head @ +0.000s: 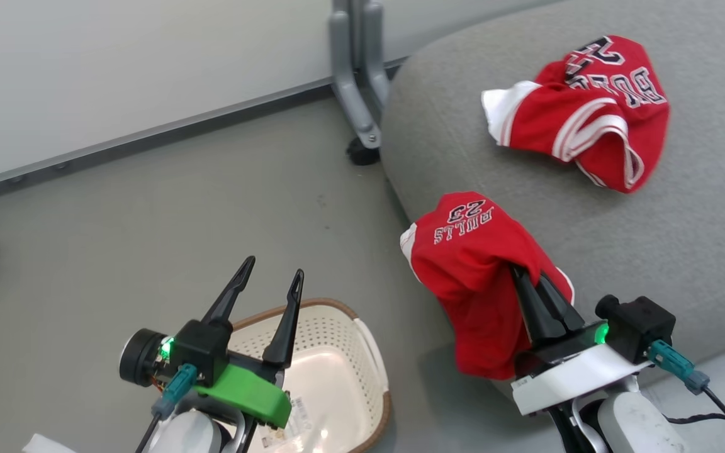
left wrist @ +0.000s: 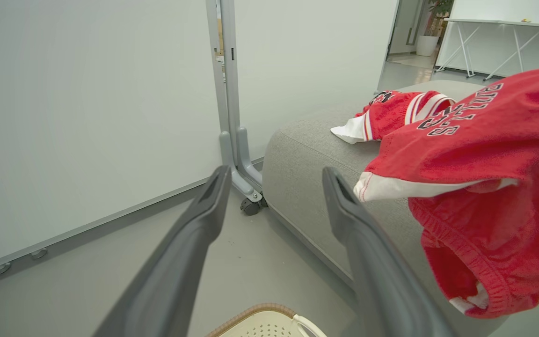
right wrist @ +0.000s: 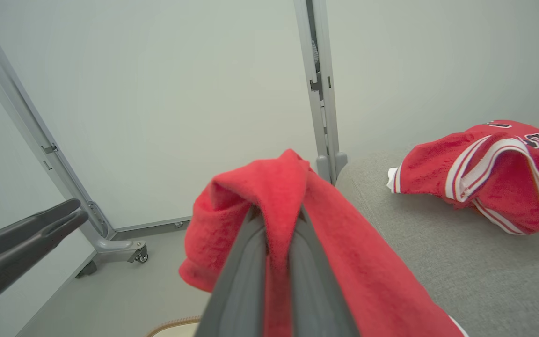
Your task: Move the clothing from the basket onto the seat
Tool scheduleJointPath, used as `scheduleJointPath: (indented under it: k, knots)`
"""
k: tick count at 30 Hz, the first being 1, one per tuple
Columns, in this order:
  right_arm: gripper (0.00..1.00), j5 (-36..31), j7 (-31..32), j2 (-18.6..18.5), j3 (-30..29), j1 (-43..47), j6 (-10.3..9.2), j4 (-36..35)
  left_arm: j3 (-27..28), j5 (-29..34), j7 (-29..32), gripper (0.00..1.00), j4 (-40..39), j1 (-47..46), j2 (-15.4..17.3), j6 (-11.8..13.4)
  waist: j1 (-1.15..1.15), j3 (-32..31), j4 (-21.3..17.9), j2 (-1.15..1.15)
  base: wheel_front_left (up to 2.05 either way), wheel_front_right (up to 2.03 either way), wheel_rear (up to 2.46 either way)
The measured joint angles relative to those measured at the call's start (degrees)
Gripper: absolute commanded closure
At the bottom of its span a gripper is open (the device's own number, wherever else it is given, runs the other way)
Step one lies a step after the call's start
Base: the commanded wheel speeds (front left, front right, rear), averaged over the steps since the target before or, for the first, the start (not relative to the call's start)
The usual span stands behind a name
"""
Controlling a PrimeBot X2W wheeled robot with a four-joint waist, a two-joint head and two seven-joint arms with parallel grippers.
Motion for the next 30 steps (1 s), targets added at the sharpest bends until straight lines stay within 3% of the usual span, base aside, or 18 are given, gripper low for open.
scheduleJointPath:
  k: [18, 25, 30]
  knots:
    - [1.0, -1.0, 0.0, 1.3, -4.3, 3.6, 0.0, -2.5, 3.5, 4.2, 0.0, 0.0, -3.1, 6.5, 0.2, -2.4, 0.0, 3.3, -13.2, 0.0, 0.0, 0.0, 0.0]
    - [1.0, -1.2, 0.0, 0.9, -4.5, 2.6, 0.0, -2.7, 2.7, 5.2, 0.0, 0.0, -2.9, 6.2, 0.5, -2.6, 0.0, 5.5, -14.4, 0.0, 0.0, 0.0, 0.0]
    - [1.0, -0.8, 0.0, -1.1, -6.2, -5.8, 0.0, -4.4, 0.7, 6.2, 0.0, 0.0, -2.8, 3.7, 2.4, -2.6, 0.0, 9.3, -14.1, 0.0, 0.0, 0.0, 0.0]
